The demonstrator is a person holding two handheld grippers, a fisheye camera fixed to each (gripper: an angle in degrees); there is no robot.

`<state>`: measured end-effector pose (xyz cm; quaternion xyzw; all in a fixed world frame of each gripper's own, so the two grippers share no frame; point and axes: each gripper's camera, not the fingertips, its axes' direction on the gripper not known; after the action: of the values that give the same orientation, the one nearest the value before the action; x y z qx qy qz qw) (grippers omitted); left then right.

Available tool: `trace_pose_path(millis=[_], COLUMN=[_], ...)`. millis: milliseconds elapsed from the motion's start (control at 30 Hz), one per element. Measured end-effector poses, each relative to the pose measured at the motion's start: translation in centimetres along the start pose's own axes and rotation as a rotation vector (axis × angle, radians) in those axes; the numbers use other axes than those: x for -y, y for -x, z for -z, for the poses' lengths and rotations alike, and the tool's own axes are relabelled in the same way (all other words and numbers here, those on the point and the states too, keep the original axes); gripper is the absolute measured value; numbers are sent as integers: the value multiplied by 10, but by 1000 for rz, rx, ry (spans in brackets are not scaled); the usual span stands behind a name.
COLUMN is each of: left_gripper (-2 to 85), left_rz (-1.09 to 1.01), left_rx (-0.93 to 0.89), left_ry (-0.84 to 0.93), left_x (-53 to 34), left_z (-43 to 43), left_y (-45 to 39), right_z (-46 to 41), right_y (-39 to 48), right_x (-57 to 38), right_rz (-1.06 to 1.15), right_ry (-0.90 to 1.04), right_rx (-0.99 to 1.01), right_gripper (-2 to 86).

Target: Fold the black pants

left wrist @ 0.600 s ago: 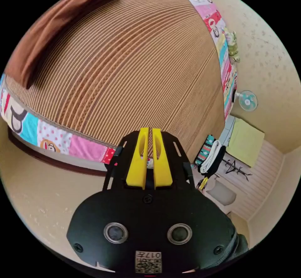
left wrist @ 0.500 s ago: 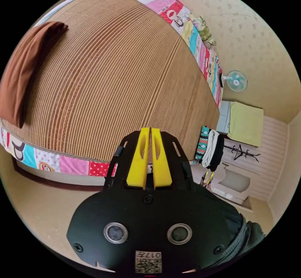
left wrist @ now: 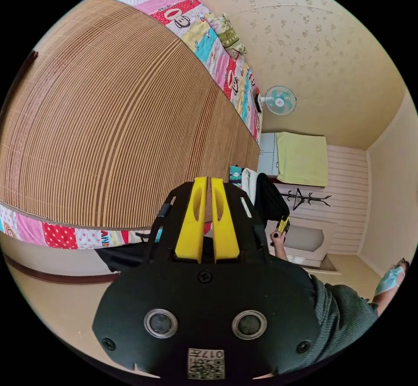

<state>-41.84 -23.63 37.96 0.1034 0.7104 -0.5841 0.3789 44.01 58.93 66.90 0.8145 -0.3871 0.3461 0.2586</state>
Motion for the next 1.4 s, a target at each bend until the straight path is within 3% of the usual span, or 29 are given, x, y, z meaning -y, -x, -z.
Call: trace_pose_path(millis=[33, 133, 233, 300, 400, 467, 567, 633, 700, 833, 1000, 1100, 1167, 1233, 1400], left_gripper=[-7, -6, -5, -5, -4, -4, -4, -4, -3, 1, 12, 26, 37, 44, 88], left_rz=[-8, -13, -22, -20, -3, 35, 108, 149, 185, 230, 254, 231, 172, 114, -80], left_rx=[-16, -29, -81, -101, -124, -125, -140, -153, -152, -98, -30, -7, 33, 79, 136], left_ry=[-30, -79, -140, -177, -210, -223, -257, -283, -310, -359, -356, -314, -252, -196, 1], left_x=[-6, -19, -34, -46, -67, -84, -109, -125, -143, -181, -210, -214, -208, -200, -166], left_z=[3, 5, 4, 0, -12, -24, -32, -34, -35, -35, -51, -70, -87, -101, -164], left_y=[-1, -3, -7, -8, -2, 12, 38, 54, 67, 87, 96, 91, 79, 64, 9], right_z=[-13, -114, -239, -323, -400, -439, -478, -483, -472, -448, -425, -422, -424, -431, -465], right_y=[16, 116, 203, 238, 235, 204, 130, 81, 27, -26, -103, -150, -161, -141, 4], right_x=[10, 44, 4, -70, -179, -240, -306, -325, -330, -310, -304, -333, -351, -356, -357], right_rz=[53, 400, 781, 943, 935, 811, 439, 180, -17, -58, -83, -230, -273, -166, 293], right_ry=[21, 318, 798, 1246, 1661, 1785, 1820, 1775, 1666, 1502, 1342, 1393, 1423, 1396, 1357], right_rx=[-2, -68, -62, 109, 255, 207, 142, 140, -4, -351, -783, -702, -607, -547, -224], right_gripper=[20, 12, 11, 14, 22, 24, 19, 15, 15, 30, 111, 110, 61, 43, 24])
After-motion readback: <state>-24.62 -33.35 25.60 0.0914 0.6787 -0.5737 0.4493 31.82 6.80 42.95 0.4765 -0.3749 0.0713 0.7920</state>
